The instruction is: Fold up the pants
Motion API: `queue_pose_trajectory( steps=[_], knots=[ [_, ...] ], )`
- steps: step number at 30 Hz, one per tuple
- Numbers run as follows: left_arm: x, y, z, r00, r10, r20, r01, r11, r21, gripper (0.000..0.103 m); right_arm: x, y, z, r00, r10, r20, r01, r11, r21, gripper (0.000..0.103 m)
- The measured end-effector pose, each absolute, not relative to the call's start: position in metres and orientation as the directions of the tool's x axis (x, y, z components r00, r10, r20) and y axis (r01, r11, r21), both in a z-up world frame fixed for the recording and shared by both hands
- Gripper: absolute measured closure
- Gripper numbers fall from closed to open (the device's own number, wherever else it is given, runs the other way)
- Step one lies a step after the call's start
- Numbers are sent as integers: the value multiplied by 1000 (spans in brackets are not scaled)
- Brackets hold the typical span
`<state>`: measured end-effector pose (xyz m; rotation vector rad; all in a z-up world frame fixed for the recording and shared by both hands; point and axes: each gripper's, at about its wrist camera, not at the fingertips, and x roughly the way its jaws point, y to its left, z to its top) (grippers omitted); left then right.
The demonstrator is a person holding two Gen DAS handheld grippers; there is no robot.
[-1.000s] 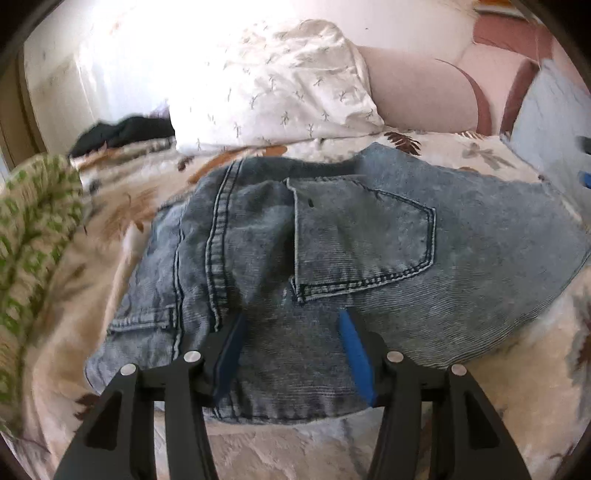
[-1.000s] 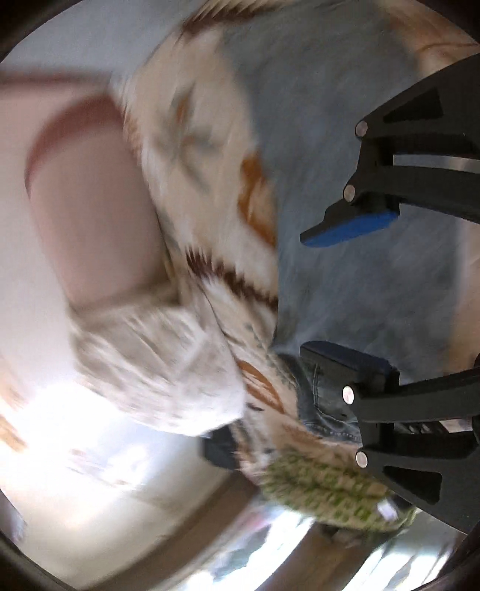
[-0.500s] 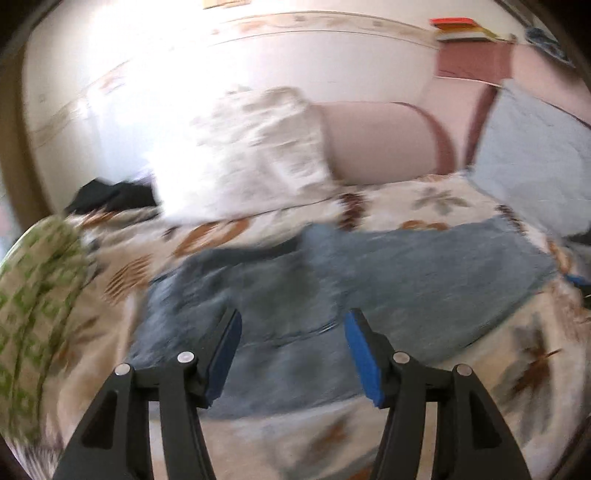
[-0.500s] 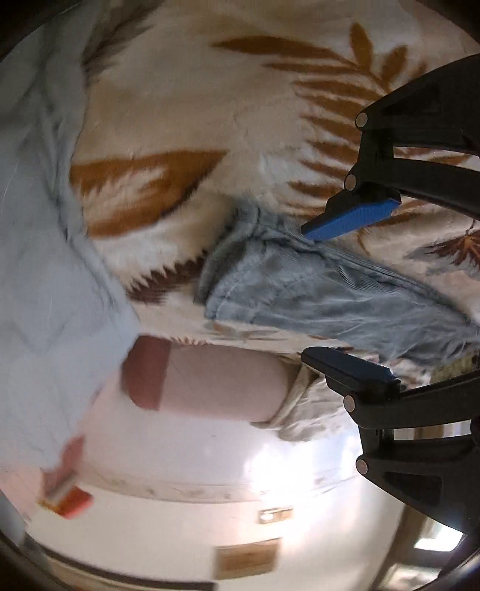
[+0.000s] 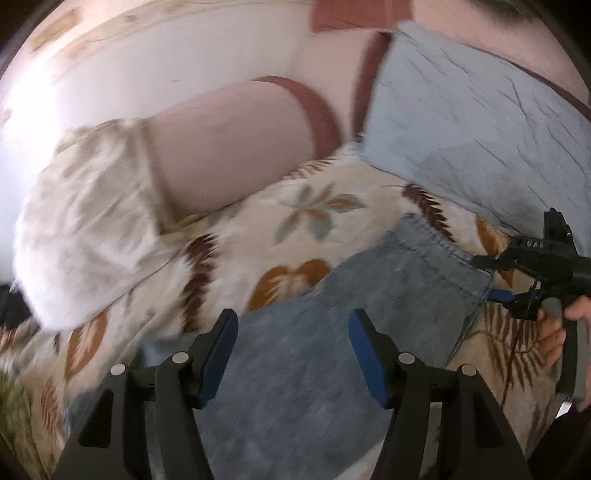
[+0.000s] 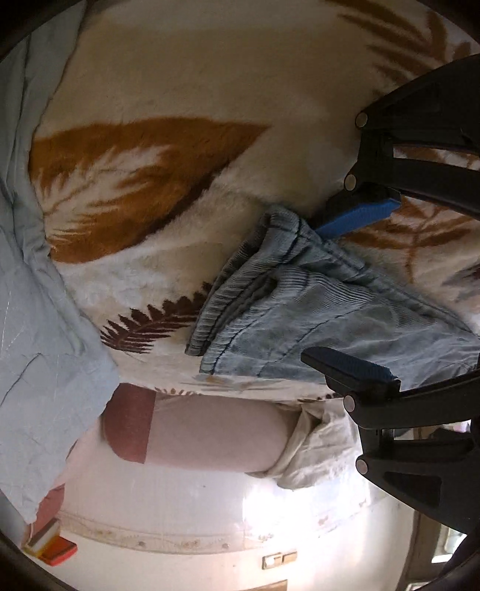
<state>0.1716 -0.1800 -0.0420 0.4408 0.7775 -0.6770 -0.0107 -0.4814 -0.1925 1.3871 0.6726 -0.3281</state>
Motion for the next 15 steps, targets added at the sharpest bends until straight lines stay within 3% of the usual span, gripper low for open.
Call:
queue_pose_trajectory(
  steps=[1,3,5,15],
  knots=[
    [174,-193,-43,498,-402,-769,724,681,113,38,-10,-481,-192,775,168,-609,583,184,792,46],
    [181,-218,-47,467,-422,-777,761,639,111,38,-6,-481,-193,765,164,-623,589,214,779,71],
    [190,-244,-54,412,-430,-803,796,599,88,38,1,-481,-199,755,168,-634,602,204,772,79],
    [231,-352,-93,139,-481,-866,870,477,-125,40,-13,-488,-206,781,199,-593,572,155,806,82]
  ],
)
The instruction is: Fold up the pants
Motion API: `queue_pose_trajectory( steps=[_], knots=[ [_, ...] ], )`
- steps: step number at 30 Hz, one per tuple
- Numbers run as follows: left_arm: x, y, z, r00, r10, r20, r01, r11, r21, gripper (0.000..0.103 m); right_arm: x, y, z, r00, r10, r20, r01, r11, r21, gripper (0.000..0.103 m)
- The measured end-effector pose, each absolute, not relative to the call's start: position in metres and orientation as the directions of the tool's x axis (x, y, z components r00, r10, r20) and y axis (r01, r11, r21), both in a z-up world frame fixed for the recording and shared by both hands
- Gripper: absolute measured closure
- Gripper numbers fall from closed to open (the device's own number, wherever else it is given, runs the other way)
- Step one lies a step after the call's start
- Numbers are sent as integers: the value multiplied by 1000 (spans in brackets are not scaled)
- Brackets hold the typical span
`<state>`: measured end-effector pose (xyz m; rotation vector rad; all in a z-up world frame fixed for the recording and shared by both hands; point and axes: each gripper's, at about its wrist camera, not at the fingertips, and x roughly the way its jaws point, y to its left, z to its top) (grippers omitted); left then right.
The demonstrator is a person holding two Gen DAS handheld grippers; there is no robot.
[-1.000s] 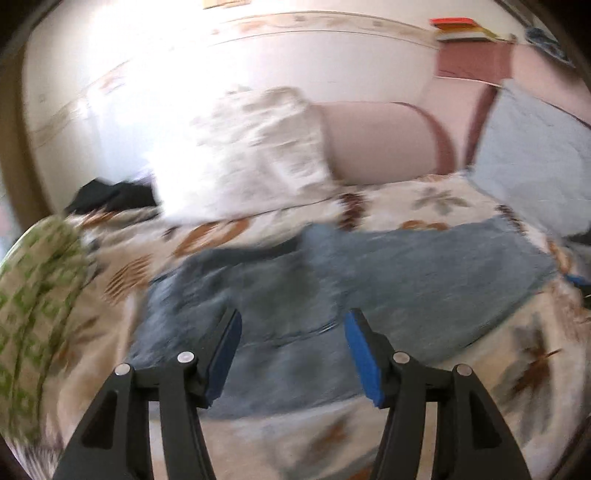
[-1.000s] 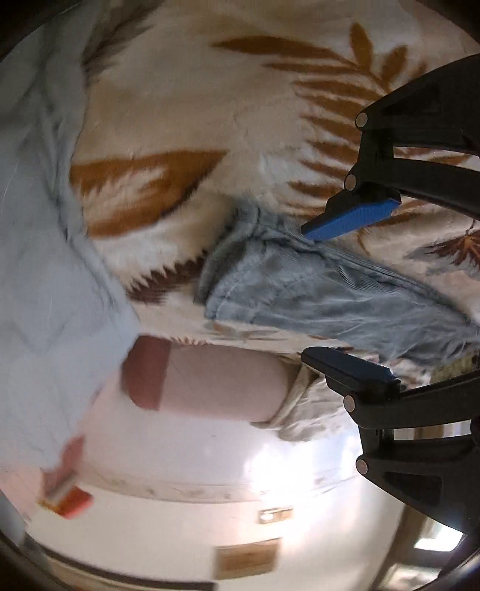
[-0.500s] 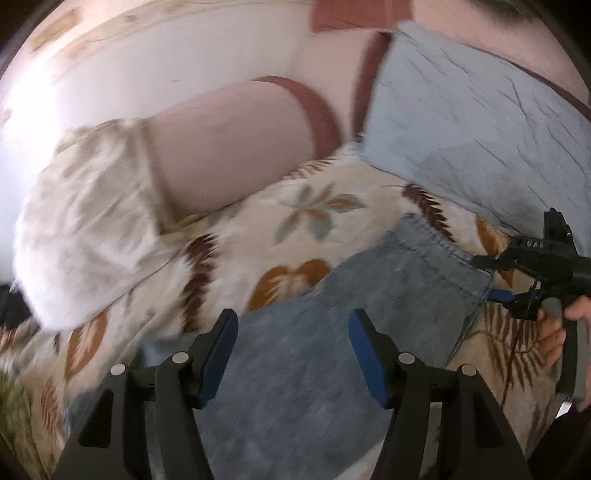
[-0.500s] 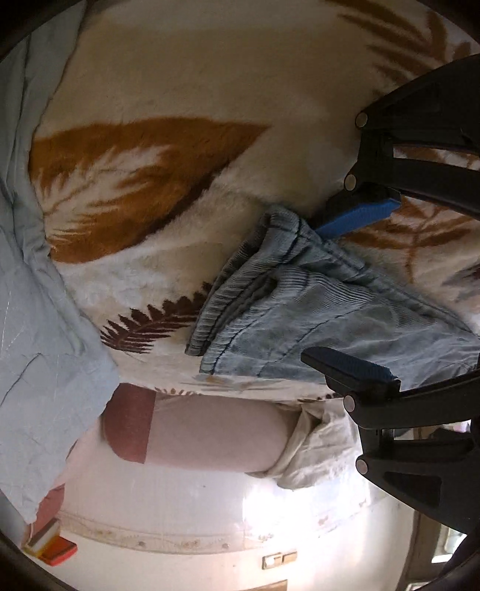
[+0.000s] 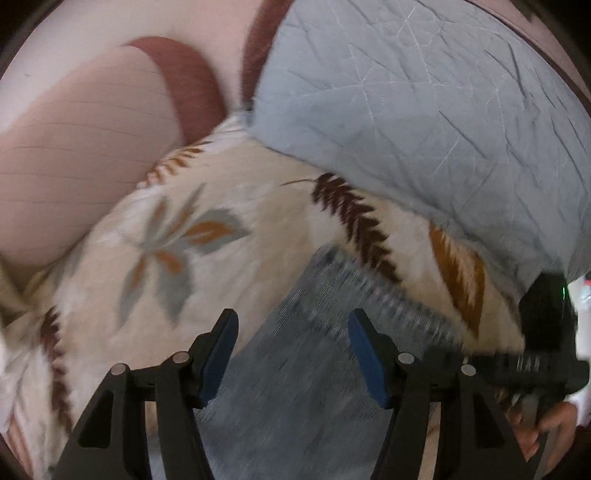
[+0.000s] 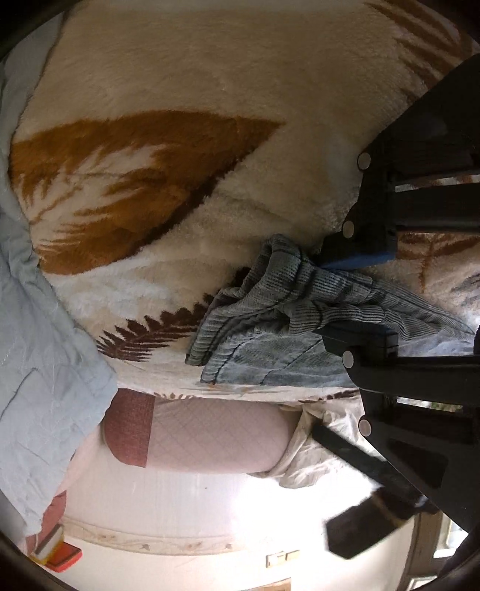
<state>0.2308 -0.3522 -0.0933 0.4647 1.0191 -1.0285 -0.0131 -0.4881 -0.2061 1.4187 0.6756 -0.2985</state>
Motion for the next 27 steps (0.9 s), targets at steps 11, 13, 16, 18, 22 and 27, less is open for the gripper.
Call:
queue_pose_trajectory(
  steps=[11,13,16,18,22,27],
  knots=[
    [243,-410,-131,-48,-448,-893,888,390,-244,46,-20,-495,-211,786,226,-575,549,172,818,82],
    [242,-415,-138,-63,-438,-897,891,381,-249,46,-21,-495,-210,785,223,-578,549,180,816,82],
    [240,-418,-144,-74,-437,-896,894,370,-254,46,-19,-494,-208,785,219,-579,550,181,815,82],
    [238,-418,-147,-73,-447,-892,894,367,-257,47,-19,-494,-208,786,218,-579,549,184,815,82],
    [232,-417,-148,-39,-462,-886,910,350,-223,59,-19,-492,-208,785,215,-581,549,192,814,82],
    [225,-415,-145,-13,-474,-880,921,337,-195,71,-18,-488,-204,788,203,-582,549,199,812,82]
  ],
)
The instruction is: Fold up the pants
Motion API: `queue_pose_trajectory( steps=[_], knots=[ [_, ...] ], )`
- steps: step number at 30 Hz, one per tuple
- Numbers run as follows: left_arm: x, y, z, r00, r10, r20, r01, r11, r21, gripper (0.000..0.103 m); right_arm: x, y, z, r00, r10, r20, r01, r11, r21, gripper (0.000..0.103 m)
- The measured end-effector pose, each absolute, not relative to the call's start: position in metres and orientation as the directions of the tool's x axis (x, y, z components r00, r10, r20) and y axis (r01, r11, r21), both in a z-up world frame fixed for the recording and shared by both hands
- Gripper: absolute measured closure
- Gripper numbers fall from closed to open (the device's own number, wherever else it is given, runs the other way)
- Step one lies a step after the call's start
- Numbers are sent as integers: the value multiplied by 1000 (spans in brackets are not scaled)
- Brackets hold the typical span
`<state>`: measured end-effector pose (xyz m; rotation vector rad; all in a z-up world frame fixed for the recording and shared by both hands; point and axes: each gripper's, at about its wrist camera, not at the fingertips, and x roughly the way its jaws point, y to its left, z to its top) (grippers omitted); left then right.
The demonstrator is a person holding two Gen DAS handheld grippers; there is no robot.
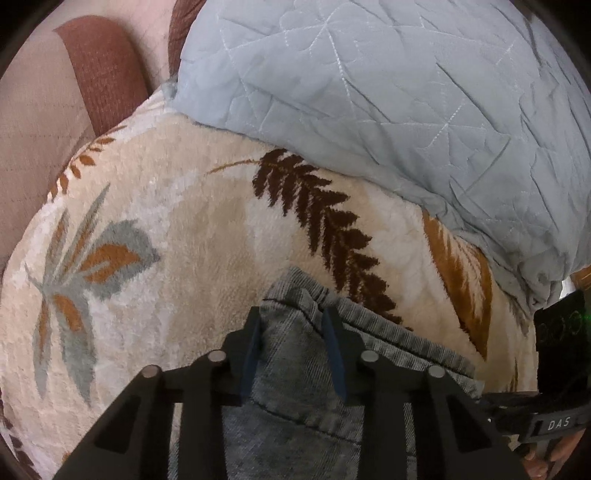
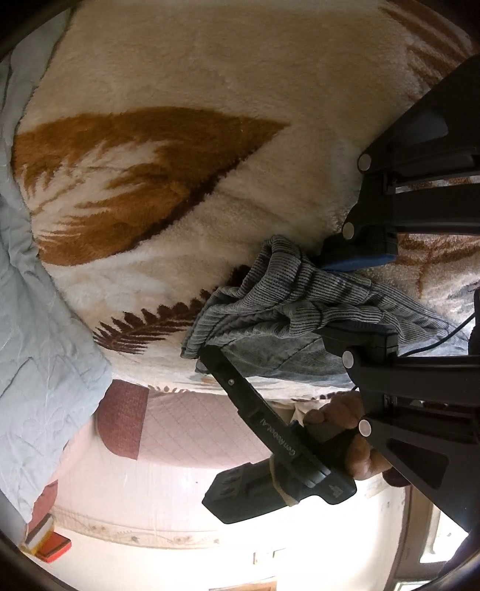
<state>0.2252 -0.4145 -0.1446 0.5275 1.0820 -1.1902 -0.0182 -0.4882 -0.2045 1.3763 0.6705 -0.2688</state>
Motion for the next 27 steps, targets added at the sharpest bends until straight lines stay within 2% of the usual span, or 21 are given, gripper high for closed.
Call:
queue_pose_trajectory(
  steps=[7,9,11,15,16,22,25,27],
  knots=[
    [227,-404,-137,5,-501,-866,902,376,-212,84,-20,-485,-198,800,187,-571,533,217,818,83],
    [228,-402,-136,5,-497,-868,893,393,-220,82,-21,-484,-192,808,180,-561,519,233,823,84],
    [229,-403,-138,4,-485,-874,878,420,-230,76,-20,-481,-185,811,165,-561,512,266,817,84],
    [235,-403,-138,41,-464,-885,862,464,-204,45,-23,-481,-192,790,163,-591,546,249,800,84],
    [237,-402,-139,47,-460,-887,866,461,-193,44,-25,-484,-199,785,176,-594,556,220,801,85],
    [240,-401,-142,-15,-495,-869,873,418,-253,45,-28,-488,-204,789,197,-581,545,212,811,88],
    [226,-414,-147,-17,-481,-877,919,338,-203,56,-28,-490,-205,790,208,-577,539,214,815,88],
    [221,-419,-147,-45,-481,-876,927,307,-217,59,-29,-489,-204,787,205,-582,540,226,810,88]
  ],
)
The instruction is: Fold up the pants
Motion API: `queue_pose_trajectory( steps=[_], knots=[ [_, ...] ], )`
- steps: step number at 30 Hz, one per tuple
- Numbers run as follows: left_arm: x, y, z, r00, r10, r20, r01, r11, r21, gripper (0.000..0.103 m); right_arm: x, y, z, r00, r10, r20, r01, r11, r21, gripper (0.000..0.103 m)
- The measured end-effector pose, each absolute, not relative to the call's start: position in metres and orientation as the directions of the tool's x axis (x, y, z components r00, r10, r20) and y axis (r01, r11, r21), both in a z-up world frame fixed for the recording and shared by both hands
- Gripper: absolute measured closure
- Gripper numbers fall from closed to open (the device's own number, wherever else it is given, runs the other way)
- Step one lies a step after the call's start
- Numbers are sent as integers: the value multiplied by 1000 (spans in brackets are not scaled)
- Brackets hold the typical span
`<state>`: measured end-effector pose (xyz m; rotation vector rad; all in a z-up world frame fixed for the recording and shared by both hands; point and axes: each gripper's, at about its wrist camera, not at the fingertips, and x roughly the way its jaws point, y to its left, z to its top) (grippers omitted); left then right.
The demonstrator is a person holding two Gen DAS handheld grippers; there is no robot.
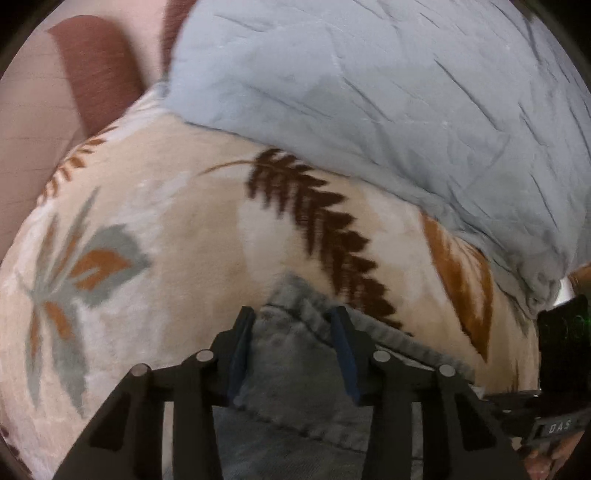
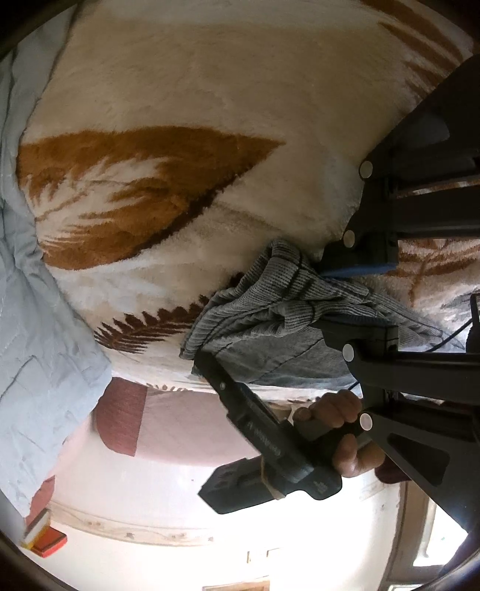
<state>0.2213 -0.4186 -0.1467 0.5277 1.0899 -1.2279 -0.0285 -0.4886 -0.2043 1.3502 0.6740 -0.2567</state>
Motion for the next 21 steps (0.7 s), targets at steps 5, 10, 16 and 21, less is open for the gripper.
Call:
queue_pose_trajectory(
  steps=[5,10,16,21],
  knots=[
    [220,-417,-146,-46,-502,-864,934,286,-216,75,-26,-486,-201,782,193,-593,546,248,800,88],
    [212,-410,-140,-17,-517,-856,944,273,-183,84,-24,-484,-196,779,181,-600,549,266,792,87],
    [208,-401,-127,-6,-551,-835,934,294,-201,88,-23,-479,-189,785,154,-599,545,286,788,87],
    [211,-386,-107,-6,-595,-804,925,302,-230,88,-22,-475,-178,806,140,-575,517,306,799,87]
  ],
)
